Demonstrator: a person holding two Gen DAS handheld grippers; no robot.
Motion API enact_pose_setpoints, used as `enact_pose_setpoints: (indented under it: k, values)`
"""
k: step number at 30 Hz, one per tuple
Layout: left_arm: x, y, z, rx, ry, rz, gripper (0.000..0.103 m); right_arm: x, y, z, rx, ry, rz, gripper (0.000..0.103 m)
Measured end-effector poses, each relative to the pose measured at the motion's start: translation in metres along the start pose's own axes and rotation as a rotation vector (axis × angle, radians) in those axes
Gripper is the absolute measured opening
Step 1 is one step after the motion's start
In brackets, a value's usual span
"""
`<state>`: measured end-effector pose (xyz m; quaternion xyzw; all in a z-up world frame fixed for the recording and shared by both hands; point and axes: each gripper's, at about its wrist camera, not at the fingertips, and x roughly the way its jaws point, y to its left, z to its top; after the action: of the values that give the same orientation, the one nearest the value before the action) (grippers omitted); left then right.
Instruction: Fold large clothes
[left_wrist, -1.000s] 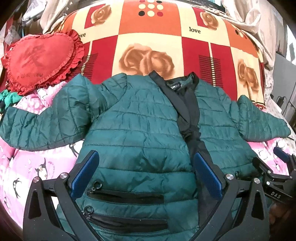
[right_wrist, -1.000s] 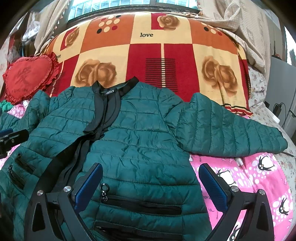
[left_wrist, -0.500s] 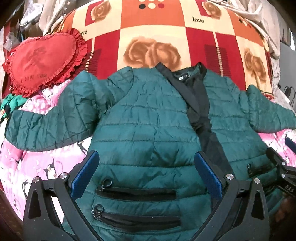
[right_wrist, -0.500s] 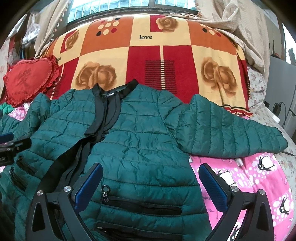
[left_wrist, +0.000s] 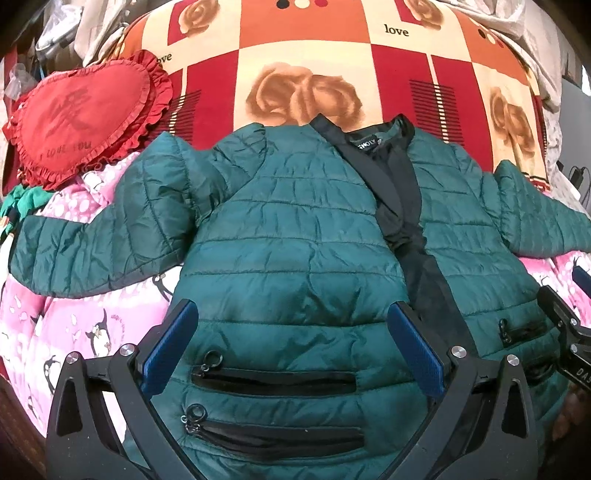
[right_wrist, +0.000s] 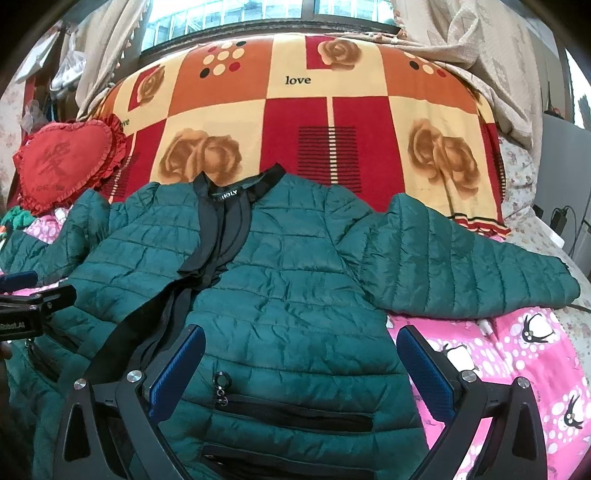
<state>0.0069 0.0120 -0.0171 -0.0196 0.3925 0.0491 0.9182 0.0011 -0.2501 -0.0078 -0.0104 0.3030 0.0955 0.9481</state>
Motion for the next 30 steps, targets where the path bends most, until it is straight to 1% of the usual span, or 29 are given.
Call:
enact_pose_setpoints:
  k: [3, 7, 11, 16, 30]
  values:
    - [0.0007, -0.0005, -0.0003, 0.004, 0.003, 0.003, 0.103, 0.0019, -0.0046, -0.0017, 0.043, 0.0, 0.028, 0.103]
    - [0.0004, -0.0008, -0.0008, 0.004, 0.003, 0.004, 0.103, 0.008, -0.0063, -0.0021, 0.062, 0.044, 0.044, 0.103]
    - [0.0004, -0.0006, -0.0008, 0.005, 0.003, 0.003, 0.103, 0.0063, -0.0017, -0.0009, 0.024, 0.05, 0.004, 0.103]
    - [0.0003, -0.0005, -0.0009, 0.005, 0.005, 0.002, 0.103, 0.007, -0.0018, -0.0015, 0.007, 0.06, -0.016, 0.103]
    - [0.0025, 0.0029, -0.0035, -0.002, 0.011, 0.005, 0.103, 0.0072, -0.0084, -0.001, 0.016, 0.058, -0.064, 0.103]
